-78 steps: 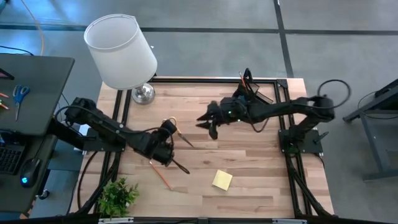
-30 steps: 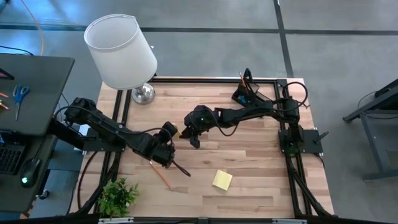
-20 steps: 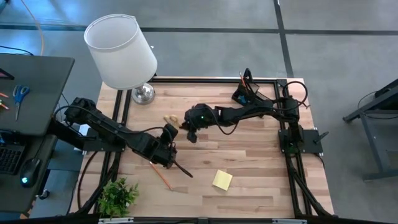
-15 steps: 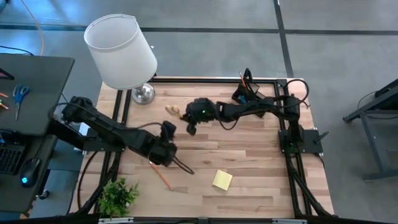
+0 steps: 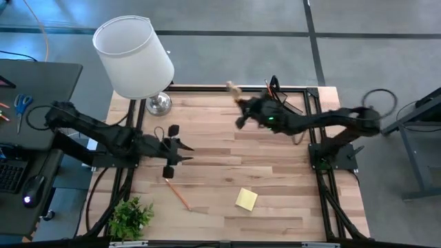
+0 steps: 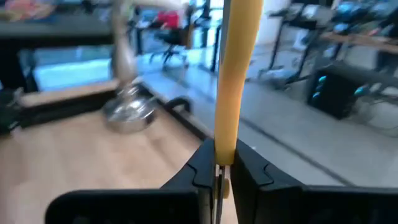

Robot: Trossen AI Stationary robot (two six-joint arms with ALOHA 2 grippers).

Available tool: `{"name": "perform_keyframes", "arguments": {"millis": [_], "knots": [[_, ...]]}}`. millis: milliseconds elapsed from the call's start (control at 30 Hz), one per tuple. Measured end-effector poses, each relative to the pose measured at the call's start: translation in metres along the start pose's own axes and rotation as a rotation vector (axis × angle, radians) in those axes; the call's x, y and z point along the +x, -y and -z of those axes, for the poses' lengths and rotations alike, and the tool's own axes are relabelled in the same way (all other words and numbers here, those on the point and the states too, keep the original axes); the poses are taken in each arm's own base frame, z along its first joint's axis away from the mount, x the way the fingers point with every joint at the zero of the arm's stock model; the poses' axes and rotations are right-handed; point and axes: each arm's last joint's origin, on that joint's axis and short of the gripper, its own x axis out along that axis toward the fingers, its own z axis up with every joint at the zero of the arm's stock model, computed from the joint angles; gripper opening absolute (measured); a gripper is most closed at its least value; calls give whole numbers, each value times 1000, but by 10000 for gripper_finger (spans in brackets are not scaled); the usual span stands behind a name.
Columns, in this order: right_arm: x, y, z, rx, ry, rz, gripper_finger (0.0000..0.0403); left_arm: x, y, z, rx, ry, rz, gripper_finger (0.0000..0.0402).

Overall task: Pick and place office supplies into organizer
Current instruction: Put the yellow scissors into the mesh desk organizer

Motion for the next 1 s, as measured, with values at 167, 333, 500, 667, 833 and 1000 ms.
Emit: {"name": "perform_keyframes", "arguments": {"millis": [167,333,500,667,833,1000], "knots": [[-26,43,12,21,52,109,12,15,-18,13,-96,207,78,96],[-37,74,24,-3,135,224,12,26,-38,24,-143,312,103,79],[-38,96,34,-28,130,353,13,36,-50,36,-155,379,121,66],[-36,110,39,-35,77,462,13,48,-63,50,-170,379,145,60],[-37,120,40,-66,50,570,13,58,-71,60,-186,324,167,58],[-35,132,47,-57,1,636,14,70,-78,71,-178,278,180,58]]}}
